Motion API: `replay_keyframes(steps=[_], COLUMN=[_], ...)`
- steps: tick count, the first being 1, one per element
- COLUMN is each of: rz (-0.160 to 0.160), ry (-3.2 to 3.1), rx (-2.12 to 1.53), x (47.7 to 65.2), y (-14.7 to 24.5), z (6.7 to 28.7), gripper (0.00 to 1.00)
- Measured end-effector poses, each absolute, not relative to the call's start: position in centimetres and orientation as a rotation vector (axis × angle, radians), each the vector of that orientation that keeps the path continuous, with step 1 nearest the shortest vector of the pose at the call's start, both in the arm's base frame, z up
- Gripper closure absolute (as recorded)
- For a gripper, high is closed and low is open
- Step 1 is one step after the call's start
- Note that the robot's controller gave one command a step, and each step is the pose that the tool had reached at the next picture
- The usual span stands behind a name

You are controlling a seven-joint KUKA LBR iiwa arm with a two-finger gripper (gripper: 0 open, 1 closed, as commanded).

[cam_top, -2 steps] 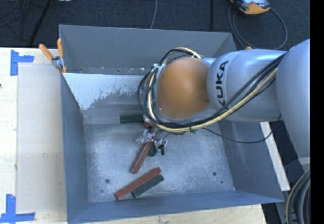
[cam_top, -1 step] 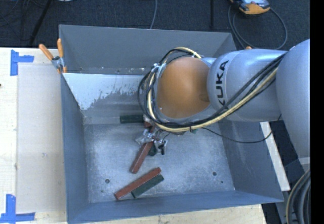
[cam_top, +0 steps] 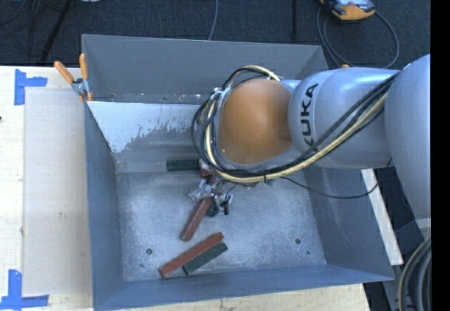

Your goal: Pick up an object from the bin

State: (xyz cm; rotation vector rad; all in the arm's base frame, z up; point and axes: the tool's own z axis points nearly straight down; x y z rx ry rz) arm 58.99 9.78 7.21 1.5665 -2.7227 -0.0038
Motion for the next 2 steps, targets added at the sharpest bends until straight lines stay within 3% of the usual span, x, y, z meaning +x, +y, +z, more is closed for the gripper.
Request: replay_keyframes(steps=[2], rz=[-0.008], ry=[-2.716], rx=[1.562], x=[58.8], y=[9.8], z=[10.2], gripper=[1.00])
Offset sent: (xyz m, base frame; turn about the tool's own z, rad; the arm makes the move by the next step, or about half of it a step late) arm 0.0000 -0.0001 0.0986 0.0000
